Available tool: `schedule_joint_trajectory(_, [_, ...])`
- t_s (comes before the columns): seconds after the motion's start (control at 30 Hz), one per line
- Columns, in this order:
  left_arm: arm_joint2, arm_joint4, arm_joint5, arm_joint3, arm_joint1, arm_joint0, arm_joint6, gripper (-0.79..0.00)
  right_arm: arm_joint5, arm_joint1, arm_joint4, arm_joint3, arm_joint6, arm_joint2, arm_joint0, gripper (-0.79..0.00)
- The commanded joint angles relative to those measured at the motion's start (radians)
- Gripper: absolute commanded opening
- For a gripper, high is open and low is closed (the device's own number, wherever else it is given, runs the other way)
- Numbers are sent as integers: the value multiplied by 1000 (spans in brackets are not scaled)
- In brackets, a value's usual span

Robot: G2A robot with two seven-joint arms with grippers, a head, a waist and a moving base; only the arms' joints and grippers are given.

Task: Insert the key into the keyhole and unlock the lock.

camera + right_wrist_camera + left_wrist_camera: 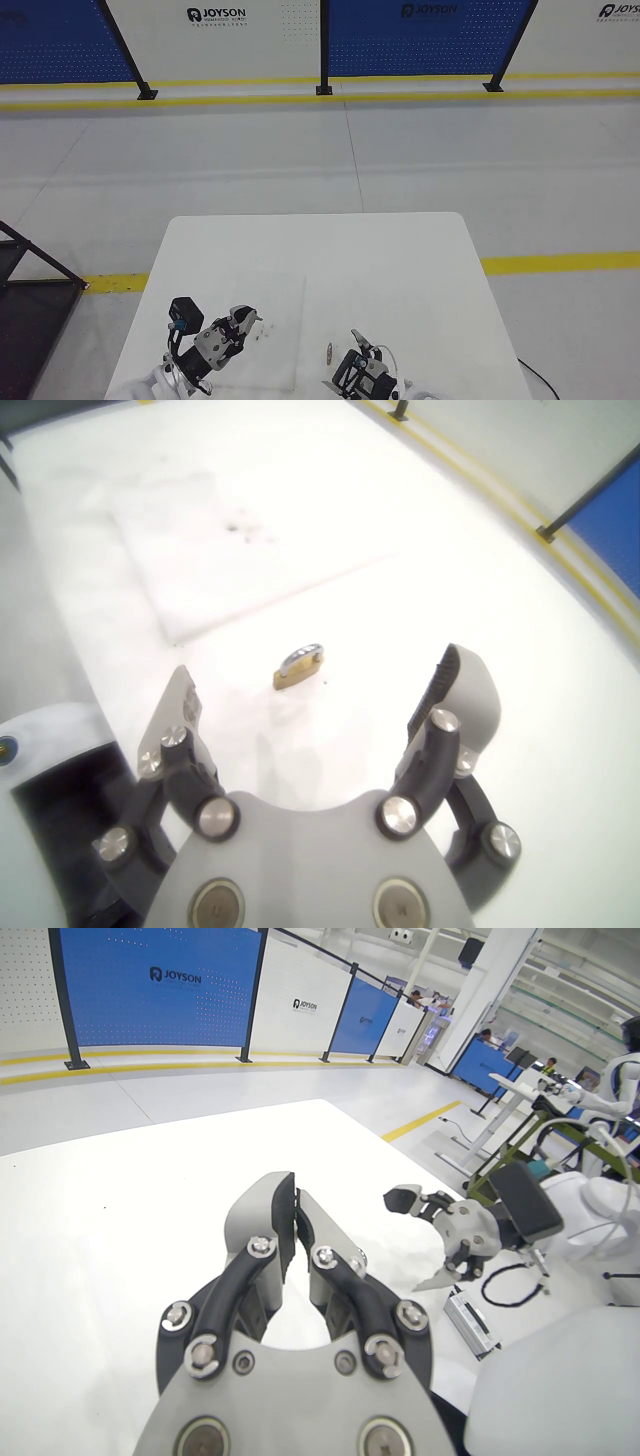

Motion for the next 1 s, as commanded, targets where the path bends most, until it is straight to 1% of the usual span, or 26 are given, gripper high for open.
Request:
schedule_joint_trajectory(0.0, [0, 0, 0, 0, 0, 0, 0, -785, -6, -5, 35, 23, 23, -20, 22, 0])
schedule_joint_trajectory(0.27, [0, 0, 0, 0, 0, 0, 0, -785, 60, -27, 91, 113, 81, -100, 106, 0])
schedule_joint_trajectory(0.47, [0, 0, 0, 0, 0, 0, 0, -785, 109, -38, 108, 154, 100, -136, 145, -6])
schedule_joint_trajectory(0.53, [0, 0, 0, 0, 0, 0, 0, -785, 120, -40, 112, 164, 103, -144, 155, -68])
schedule_joint_trajectory(0.57, [0, 0, 0, 0, 0, 0, 0, -785, 125, -41, 114, 169, 105, -147, 160, -160])
schedule_joint_trajectory(0.6, [0, 0, 0, 0, 0, 0, 0, -785, 129, -42, 119, 174, 106, -150, 165, -222])
schedule_joint_trajectory(0.63, [0, 0, 0, 0, 0, 0, 0, -785, 133, -43, 125, 179, 107, -152, 169, -252])
schedule_joint_trajectory(0.67, [0, 0, 0, 0, 0, 0, 0, -785, 137, -44, 129, 184, 108, -153, 174, -311])
schedule_joint_trajectory(0.8, [0, 0, 0, 0, 0, 0, 0, -785, 147, -46, 141, 200, 112, -158, 188, -400])
schedule_joint_trajectory(0.97, [0, 0, 0, 0, 0, 0, 0, -785, 161, -46, 135, 205, 113, -163, 195, -453])
